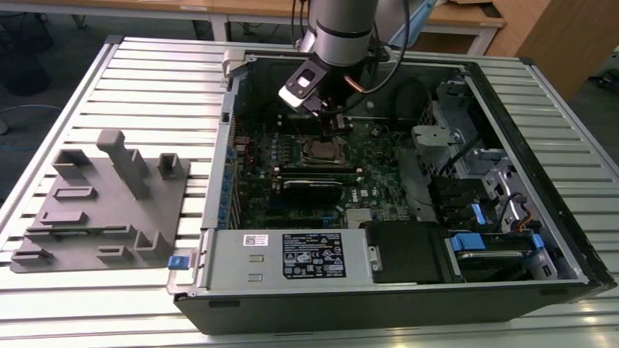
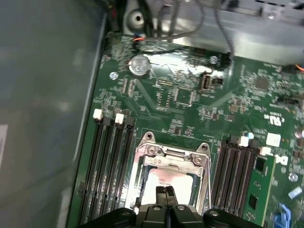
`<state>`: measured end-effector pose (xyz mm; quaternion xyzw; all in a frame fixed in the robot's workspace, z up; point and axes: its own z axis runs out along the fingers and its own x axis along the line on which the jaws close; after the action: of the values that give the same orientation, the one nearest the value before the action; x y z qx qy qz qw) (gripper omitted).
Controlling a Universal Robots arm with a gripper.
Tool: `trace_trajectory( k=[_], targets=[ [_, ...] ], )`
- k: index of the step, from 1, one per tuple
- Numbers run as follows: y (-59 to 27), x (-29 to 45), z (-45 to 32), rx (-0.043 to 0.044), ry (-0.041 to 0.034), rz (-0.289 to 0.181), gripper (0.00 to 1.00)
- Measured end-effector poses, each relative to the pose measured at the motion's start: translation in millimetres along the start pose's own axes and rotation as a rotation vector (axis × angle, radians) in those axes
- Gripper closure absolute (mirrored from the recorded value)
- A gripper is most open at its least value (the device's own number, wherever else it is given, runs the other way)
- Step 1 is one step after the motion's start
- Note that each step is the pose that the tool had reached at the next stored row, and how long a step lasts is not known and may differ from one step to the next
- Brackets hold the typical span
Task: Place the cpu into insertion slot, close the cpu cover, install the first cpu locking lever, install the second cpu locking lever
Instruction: 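Close the cpu cover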
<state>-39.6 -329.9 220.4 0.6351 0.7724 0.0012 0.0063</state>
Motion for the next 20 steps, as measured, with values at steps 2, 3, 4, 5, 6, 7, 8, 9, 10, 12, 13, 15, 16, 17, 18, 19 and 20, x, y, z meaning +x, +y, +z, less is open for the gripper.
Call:
trace_trajectory(
  k=[2, 3, 4, 5, 6, 7, 8, 9, 10, 12, 13, 15, 16, 17, 18, 19, 20],
  targets=[
    [0.0, 0.0, 0.4, -0.0003, 0.0003, -0.037, 0.89],
    [0.0, 0.0, 0.5, -0.0005, 0.0004, -0.053, 0.89],
    [0.0, 0.0, 0.5, -0.0008, 0.0003, -0.066, 0.89],
    [0.0, 0.0, 0.5, -0.0009, 0.0005, -0.072, 0.89],
    [0.0, 0.0, 0.6, -0.0011, 0.0007, -0.074, 0.89],
    [0.0, 0.0, 0.6, -0.0011, 0.0006, -0.075, 0.89],
    [0.0, 0.0, 0.6, -0.0011, 0.0006, -0.076, 0.89],
    [0.0, 0.0, 0.6, -0.0011, 0.0007, -0.076, 0.89],
    [0.0, 0.0, 0.6, -0.0011, 0.0006, -0.076, 0.89],
    [0.0, 0.0, 0.6, -0.0011, 0.0007, -0.076, 0.89],
    [0.0, 0.0, 0.6, -0.0011, 0.0006, -0.076, 0.89],
    [0.0, 0.0, 0.6, -0.0011, 0.0007, -0.076, 0.89],
    [0.0, 0.0, 0.6, -0.0011, 0.0007, -0.076, 0.89],
    [0.0, 0.0, 0.6, -0.0011, 0.0007, -0.076, 0.89],
    [0.0, 0.0, 0.6, -0.0011, 0.0007, -0.076, 0.89],
    [0.0, 0.0, 0.6, -0.0011, 0.0006, -0.076, 0.89],
    [0.0, 0.0, 0.6, -0.0011, 0.0007, -0.076, 0.89]
  ],
)
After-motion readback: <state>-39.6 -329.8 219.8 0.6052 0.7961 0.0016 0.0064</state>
